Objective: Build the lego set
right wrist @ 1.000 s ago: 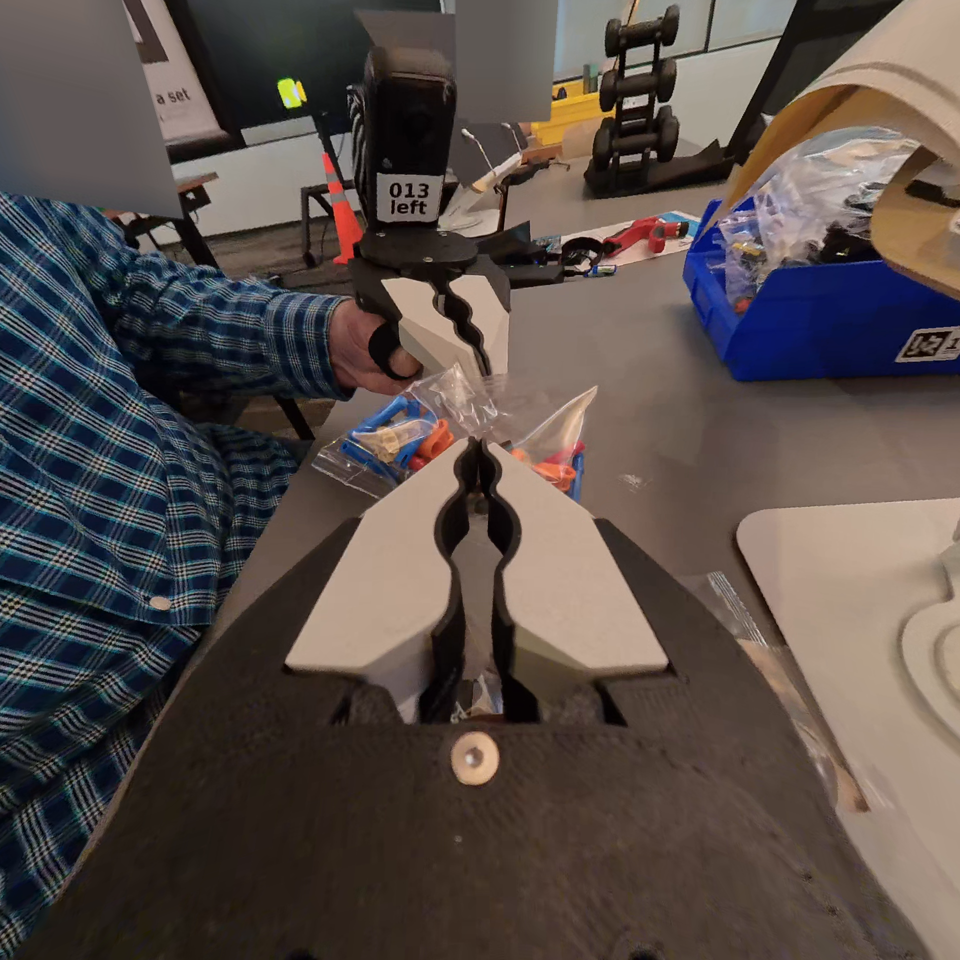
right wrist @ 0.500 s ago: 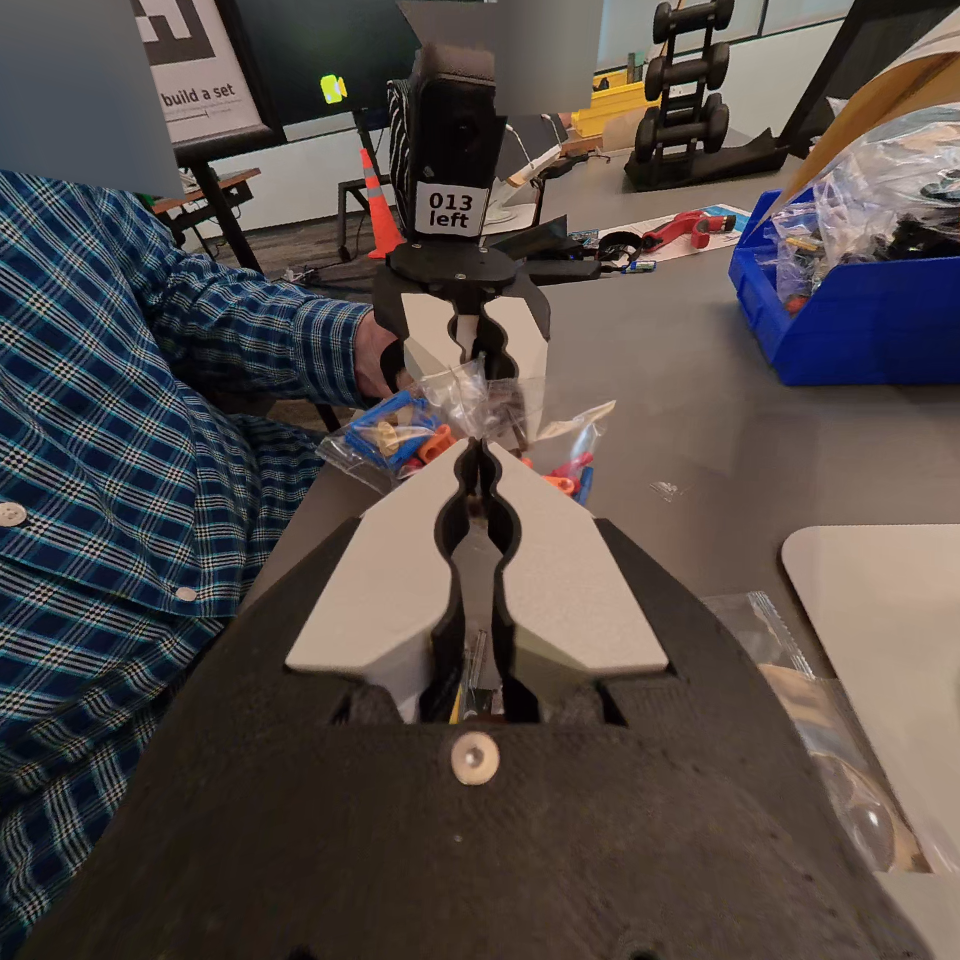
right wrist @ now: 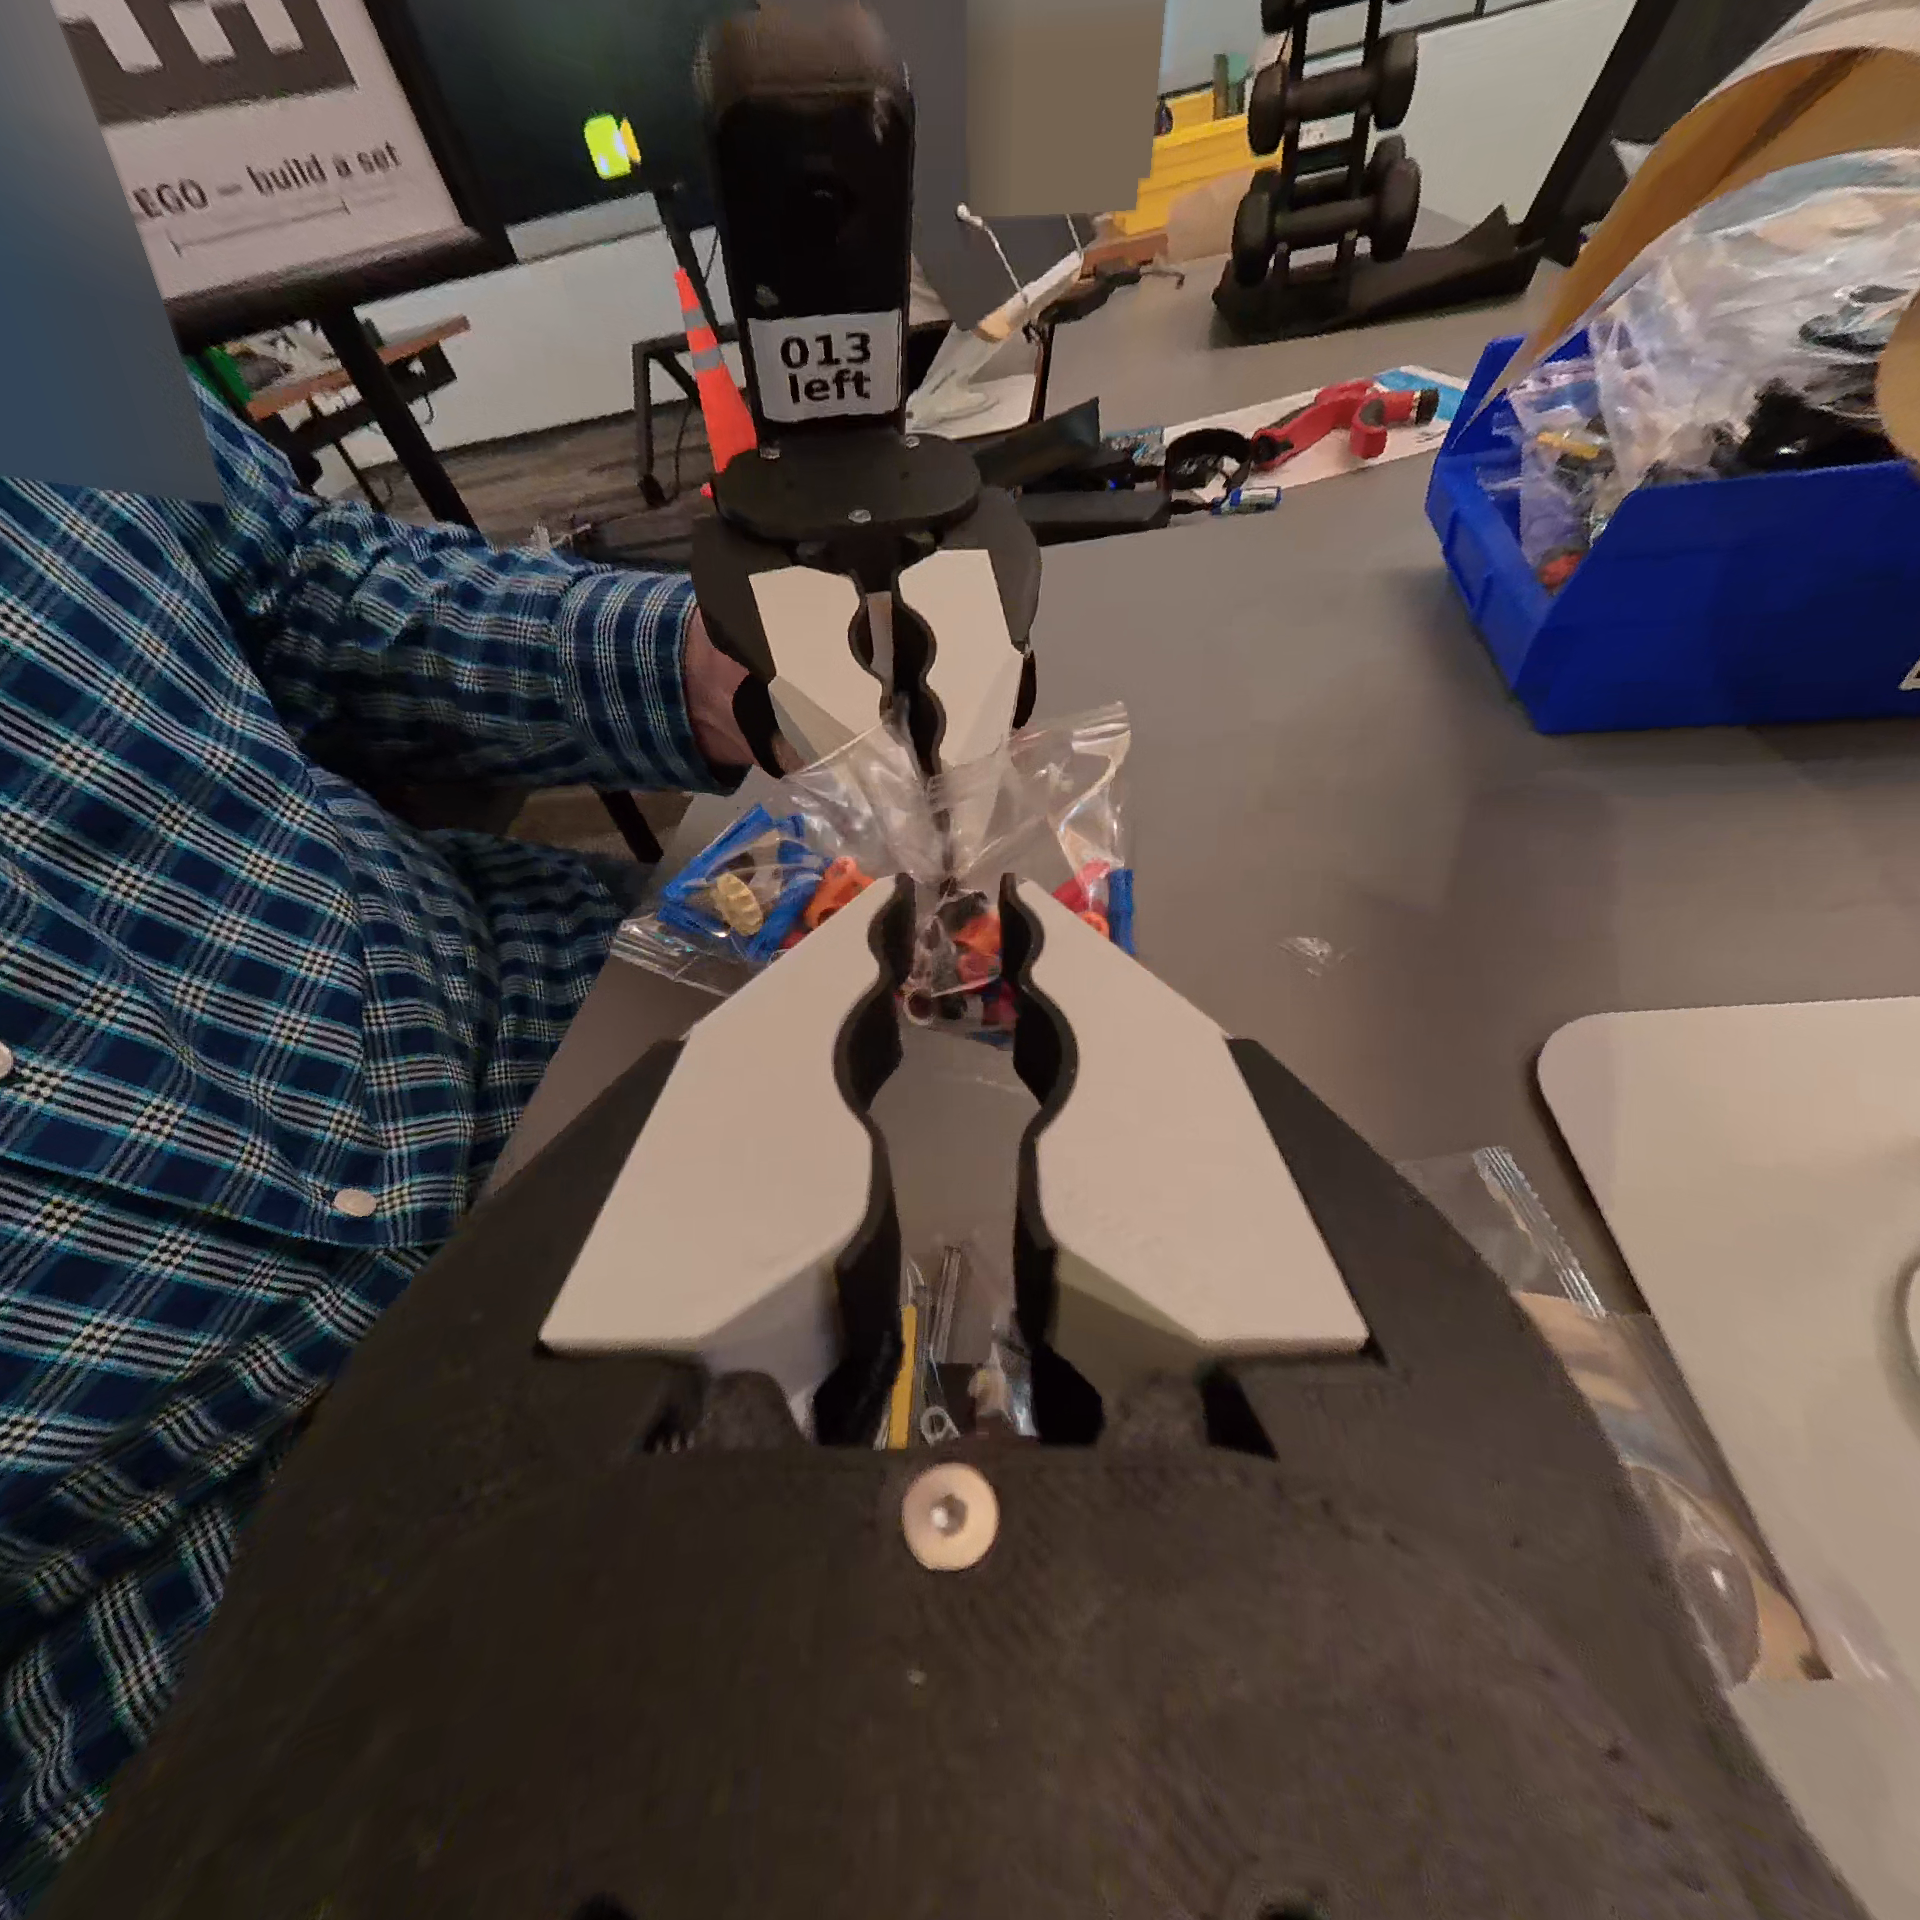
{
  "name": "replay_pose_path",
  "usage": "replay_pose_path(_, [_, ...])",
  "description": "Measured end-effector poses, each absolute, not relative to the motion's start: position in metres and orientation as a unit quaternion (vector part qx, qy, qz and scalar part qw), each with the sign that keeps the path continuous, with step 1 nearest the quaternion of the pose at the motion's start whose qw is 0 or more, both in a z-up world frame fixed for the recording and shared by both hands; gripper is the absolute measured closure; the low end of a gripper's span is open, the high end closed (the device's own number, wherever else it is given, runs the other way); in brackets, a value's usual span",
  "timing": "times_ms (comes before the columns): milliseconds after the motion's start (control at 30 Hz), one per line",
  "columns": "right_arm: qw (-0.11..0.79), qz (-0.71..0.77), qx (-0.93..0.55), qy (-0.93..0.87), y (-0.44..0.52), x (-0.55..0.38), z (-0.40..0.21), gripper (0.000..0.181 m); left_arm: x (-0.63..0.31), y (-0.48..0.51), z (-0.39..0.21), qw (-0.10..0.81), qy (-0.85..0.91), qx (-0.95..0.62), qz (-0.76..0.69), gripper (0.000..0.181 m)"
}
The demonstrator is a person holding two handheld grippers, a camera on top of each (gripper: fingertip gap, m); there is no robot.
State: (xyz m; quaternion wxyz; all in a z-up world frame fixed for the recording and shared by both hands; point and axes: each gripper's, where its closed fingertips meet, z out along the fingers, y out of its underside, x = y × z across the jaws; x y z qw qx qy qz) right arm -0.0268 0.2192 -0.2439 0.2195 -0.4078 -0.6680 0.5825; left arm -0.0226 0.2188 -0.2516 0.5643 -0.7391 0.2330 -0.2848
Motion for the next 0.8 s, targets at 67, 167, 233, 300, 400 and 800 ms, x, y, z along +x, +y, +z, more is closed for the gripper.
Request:
replay_pose_path(67, [0.210,0.592,-0.400,-0.667,0.215,-0.026,-0.243,0.172,-0.020,0.219,-0.252,0.562,0.234,-0.738,-0.292,0.181])
replay_pose_path(167, [0.201,0.590,-0.400,-0.672,0.211,-0.025,-0.248,0.181,-0.017,0.217,-0.258,0.548,0.246,-0.745,-0.290,0.181])
replay_pose_path(233, [0.194,0.577,-0.407,-0.681,0.211,-0.025,-0.255,0.181,-0.017,0.216,-0.265,0.534,0.252,-0.754,-0.288,0.181])
replay_pose_path(300, [0.196,0.577,-0.412,-0.678,0.212,-0.026,-0.256,0.181,-0.020,0.219,-0.266,0.538,0.244,-0.757,-0.280,0.178])
replay_pose_path(400, [0.201,0.565,-0.417,-0.683,0.214,-0.027,-0.259,0.181,-0.020,0.220,-0.266,0.540,0.235,-0.757,-0.283,0.167])
replay_pose_path(800, [0.211,0.512,-0.449,-0.701,0.214,-0.033,-0.282,0.181,-0.025,0.220,-0.290,0.529,0.257,-0.774,-0.233,0.181])
